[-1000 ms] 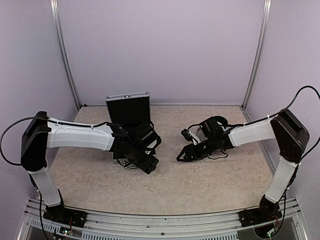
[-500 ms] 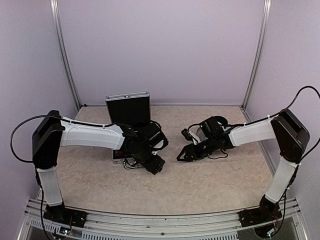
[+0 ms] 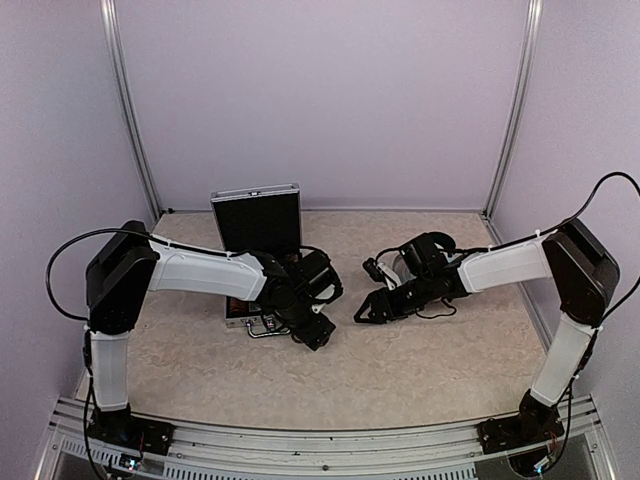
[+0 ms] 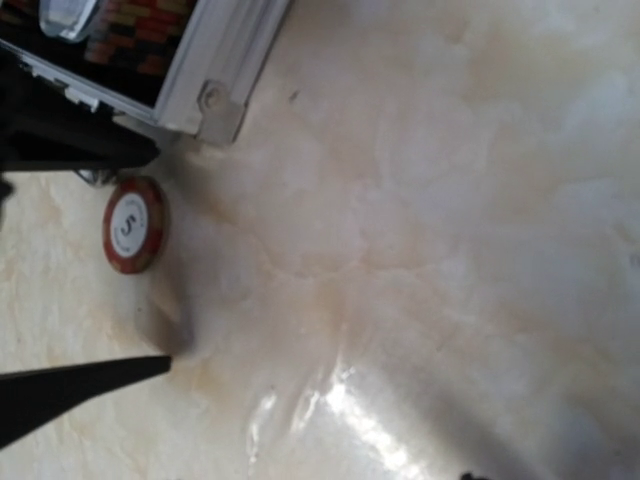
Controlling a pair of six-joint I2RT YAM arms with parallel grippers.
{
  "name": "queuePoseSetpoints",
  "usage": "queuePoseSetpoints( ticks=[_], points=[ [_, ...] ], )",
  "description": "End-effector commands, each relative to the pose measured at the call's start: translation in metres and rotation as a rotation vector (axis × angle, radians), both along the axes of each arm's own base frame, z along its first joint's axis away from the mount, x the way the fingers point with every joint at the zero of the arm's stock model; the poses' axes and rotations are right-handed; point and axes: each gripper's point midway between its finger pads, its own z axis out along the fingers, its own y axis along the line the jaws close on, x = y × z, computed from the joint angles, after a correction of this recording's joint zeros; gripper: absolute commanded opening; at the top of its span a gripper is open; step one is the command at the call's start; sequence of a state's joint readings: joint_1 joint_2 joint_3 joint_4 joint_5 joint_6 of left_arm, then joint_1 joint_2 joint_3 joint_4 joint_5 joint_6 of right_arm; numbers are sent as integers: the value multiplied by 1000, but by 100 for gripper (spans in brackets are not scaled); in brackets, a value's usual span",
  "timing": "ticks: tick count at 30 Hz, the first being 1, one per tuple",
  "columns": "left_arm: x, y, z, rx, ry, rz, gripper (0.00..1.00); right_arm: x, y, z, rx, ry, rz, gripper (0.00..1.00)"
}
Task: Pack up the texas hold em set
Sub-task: Pick up the poker chip from the center of the board.
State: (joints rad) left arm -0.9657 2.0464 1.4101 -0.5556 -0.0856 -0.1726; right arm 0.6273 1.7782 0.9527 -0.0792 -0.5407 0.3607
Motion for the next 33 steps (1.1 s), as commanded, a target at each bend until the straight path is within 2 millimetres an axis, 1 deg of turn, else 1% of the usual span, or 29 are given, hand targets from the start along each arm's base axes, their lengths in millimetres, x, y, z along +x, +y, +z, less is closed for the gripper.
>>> queuePoseSetpoints(
  ticks=[1,4,5,9,10,14,20,22,24,26,27,31,33],
  points=[
    [-3,11,-18,43,47,5,79,1,0,10,11,-22,-1,59],
    [-18,16,-25,35,114,-8,75,-1,-1,7,13,-16,-2,58],
    [-27,16,-27,24,157,-20,74,-1,-1,6,12,-14,-2,58],
    [-46,21,-31,28,230,-33,65,-2,-2,4,10,-9,-2,58],
    [-50,24,-32,39,232,-32,65,-2,-2,3,9,-7,-3,58],
    [-65,34,-23,60,233,-33,62,-2,-2,3,10,-9,-2,58],
    [-97,52,-25,122,262,-58,60,-3,-2,-1,8,-2,0,58],
    [-97,54,-23,139,239,-53,58,-3,-2,-2,12,1,1,58],
    [-88,54,-20,149,200,-31,59,-2,-1,-2,16,2,3,58],
    [-77,50,-14,150,152,-13,67,-2,0,-1,21,3,6,58],
    [-72,46,-11,142,137,-9,69,-2,1,0,21,3,6,58],
    [-58,33,-8,143,105,-15,70,-2,-1,1,15,-1,4,58],
    [-57,29,-14,156,109,-28,69,-3,-2,1,12,-3,3,58]
  ],
)
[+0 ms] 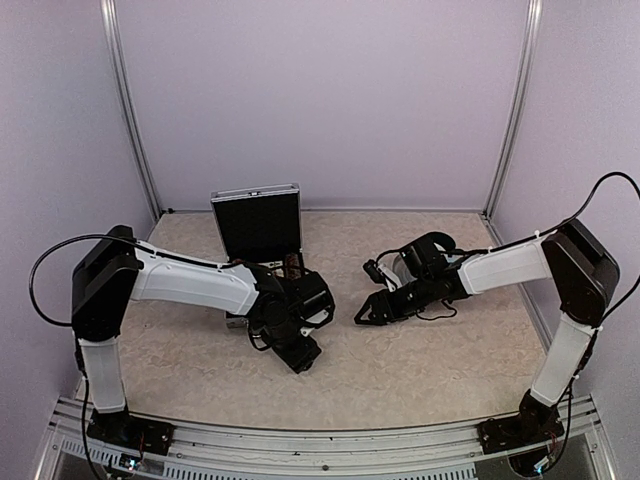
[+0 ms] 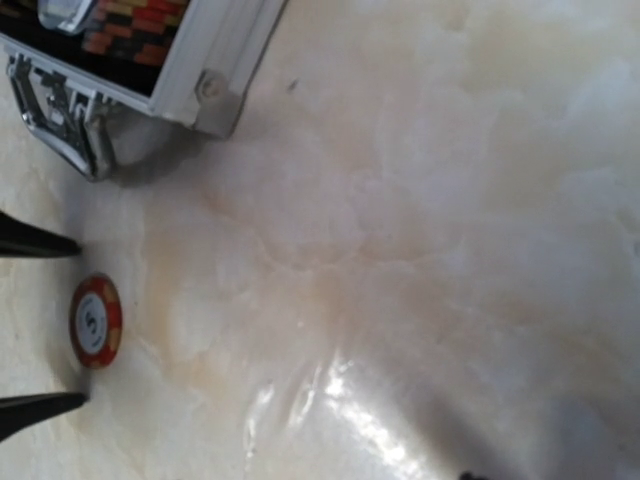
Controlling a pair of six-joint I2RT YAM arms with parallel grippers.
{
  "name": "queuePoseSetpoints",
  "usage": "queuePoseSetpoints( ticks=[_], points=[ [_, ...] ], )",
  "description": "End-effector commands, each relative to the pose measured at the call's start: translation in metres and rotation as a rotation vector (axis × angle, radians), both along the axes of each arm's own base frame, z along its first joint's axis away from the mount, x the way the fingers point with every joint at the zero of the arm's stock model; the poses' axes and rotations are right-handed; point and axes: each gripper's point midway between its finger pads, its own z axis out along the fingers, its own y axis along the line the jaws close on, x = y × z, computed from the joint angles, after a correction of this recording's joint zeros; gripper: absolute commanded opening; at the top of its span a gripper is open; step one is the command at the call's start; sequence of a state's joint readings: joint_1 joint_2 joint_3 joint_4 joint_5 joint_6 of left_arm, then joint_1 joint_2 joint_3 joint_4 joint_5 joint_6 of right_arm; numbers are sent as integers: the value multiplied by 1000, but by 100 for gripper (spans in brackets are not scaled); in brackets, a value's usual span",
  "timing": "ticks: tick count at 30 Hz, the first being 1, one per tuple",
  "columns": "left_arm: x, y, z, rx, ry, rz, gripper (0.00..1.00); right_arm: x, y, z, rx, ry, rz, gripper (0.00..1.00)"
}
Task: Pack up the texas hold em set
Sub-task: Pick up the poker chip from the center of the board.
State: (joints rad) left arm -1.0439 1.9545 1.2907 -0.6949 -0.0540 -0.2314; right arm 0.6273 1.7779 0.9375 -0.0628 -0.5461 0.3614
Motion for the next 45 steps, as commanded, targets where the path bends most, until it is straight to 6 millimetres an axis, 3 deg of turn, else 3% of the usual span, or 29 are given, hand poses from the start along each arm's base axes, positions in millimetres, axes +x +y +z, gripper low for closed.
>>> queuePoseSetpoints(
  ticks=[1,8,19,24,30,45],
  points=[
    [11,-5,-8,51,-17,-5,69,-1,-1,3,7,-4,1,58],
    [-3,-9,-28,90,38,-53,60,-2,-3,2,2,-3,0,58],
    [-23,21,-37,151,88,-29,42,-1,-1,5,9,-6,6,58],
    [-53,49,-31,148,130,20,42,1,-1,6,9,-8,5,58],
    [-81,57,-25,110,176,35,42,4,4,6,21,-2,16,58],
    [-83,58,-18,145,162,17,55,1,1,7,18,-8,10,58]
  ],
)
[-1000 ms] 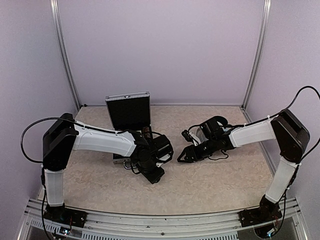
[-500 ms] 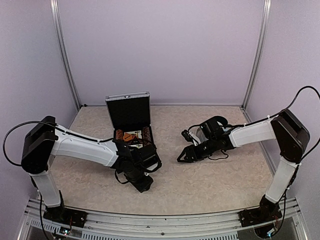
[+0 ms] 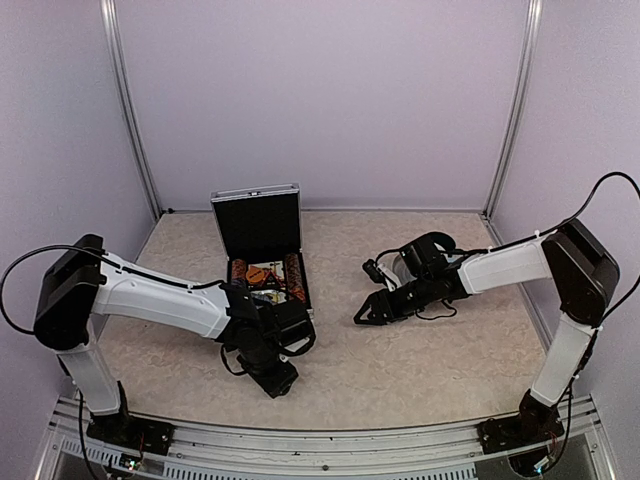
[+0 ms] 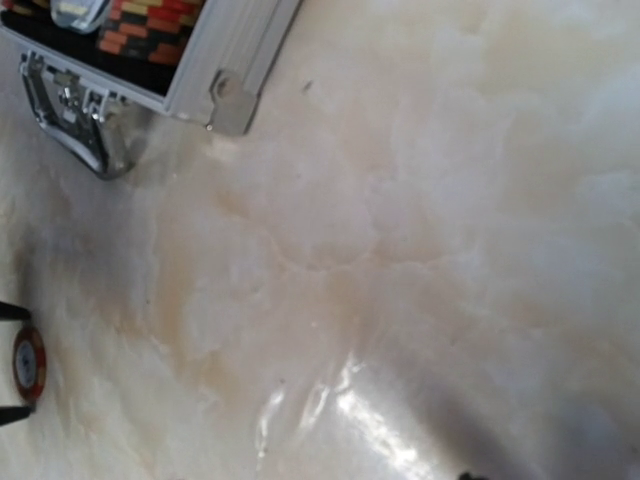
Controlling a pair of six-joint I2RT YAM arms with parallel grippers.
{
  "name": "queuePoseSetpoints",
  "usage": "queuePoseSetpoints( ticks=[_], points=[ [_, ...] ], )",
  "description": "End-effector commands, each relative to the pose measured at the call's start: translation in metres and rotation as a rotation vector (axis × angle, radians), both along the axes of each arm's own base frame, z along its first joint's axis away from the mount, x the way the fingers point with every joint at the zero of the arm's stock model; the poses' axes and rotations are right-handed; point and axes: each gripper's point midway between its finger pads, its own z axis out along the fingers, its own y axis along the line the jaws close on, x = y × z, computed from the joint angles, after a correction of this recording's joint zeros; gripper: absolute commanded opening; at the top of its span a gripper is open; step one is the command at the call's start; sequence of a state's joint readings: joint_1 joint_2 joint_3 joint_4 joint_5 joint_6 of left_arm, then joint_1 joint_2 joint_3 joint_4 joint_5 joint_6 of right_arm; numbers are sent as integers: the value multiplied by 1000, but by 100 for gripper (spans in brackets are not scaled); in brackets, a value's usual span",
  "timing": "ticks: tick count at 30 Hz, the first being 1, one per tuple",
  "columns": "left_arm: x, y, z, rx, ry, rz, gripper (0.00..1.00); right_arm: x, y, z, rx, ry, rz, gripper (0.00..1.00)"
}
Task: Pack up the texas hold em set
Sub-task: Pick up the poker chip from the center of the board.
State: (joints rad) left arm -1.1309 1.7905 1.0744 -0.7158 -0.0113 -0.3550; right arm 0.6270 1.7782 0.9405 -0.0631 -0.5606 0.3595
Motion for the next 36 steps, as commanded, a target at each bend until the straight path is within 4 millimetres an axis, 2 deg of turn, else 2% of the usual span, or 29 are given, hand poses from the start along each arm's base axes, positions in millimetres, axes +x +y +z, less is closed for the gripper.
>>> queuePoseSetpoints(
  ticks=[1,9,22,26,32,36],
  points=[
    [-18,20,-17,118,73,-18,56,3,-1,6,9,-12,1,58],
    [-17,15,-27,152,86,-65,55,2,1,5,15,-10,5,58],
    [-24,11,-48,178,127,-100,44,0,-1,2,9,-5,5,58],
    [-18,11,-51,179,95,-89,40,1,-1,3,11,-6,5,58],
    [2,-12,-27,97,-8,-77,39,1,-2,8,8,-14,0,58],
    [9,-25,-11,47,-36,-84,39,1,-2,8,7,-13,0,58]
  ],
)
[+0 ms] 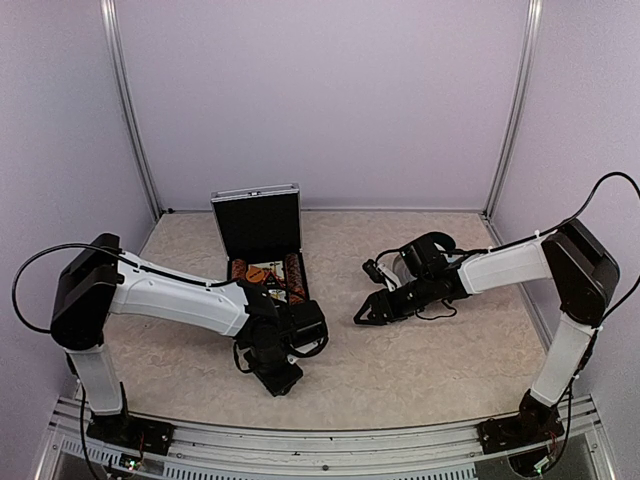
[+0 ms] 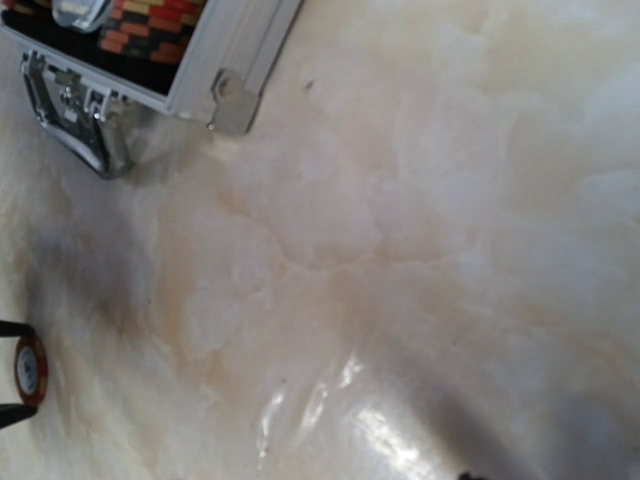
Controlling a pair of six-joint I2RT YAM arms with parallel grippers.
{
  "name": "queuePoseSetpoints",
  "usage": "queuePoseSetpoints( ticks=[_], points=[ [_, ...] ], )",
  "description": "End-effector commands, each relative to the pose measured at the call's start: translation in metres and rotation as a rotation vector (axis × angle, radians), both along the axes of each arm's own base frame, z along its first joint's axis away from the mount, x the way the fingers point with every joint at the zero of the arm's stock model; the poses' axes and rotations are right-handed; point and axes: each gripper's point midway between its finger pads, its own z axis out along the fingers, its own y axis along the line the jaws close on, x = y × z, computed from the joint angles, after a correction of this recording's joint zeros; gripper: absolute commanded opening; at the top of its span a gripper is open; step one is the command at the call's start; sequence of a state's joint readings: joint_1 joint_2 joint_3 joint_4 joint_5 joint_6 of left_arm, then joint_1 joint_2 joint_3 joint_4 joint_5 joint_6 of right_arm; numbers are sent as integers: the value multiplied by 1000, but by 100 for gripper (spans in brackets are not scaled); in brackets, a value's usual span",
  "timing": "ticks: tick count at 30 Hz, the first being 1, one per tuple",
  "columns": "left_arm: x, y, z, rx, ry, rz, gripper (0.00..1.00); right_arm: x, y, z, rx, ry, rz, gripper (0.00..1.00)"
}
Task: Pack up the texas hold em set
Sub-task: Pick up the poker chip from the center of the board.
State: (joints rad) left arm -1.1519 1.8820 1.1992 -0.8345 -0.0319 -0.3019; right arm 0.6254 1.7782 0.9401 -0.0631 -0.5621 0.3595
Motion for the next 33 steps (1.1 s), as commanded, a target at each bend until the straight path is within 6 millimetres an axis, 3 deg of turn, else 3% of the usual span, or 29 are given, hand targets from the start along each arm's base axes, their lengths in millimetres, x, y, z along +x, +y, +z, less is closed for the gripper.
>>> queuePoseSetpoints(
  ticks=[1,21,33],
  points=[
    [11,-20,-7,-51,-52,-16,39,1,-2,8,7,-14,0,58],
    [27,-39,27,-166,-107,-15,40,-3,4,7,11,-1,9,59],
    [40,-45,36,-224,-145,21,40,-27,36,9,141,96,73,55]
  ],
)
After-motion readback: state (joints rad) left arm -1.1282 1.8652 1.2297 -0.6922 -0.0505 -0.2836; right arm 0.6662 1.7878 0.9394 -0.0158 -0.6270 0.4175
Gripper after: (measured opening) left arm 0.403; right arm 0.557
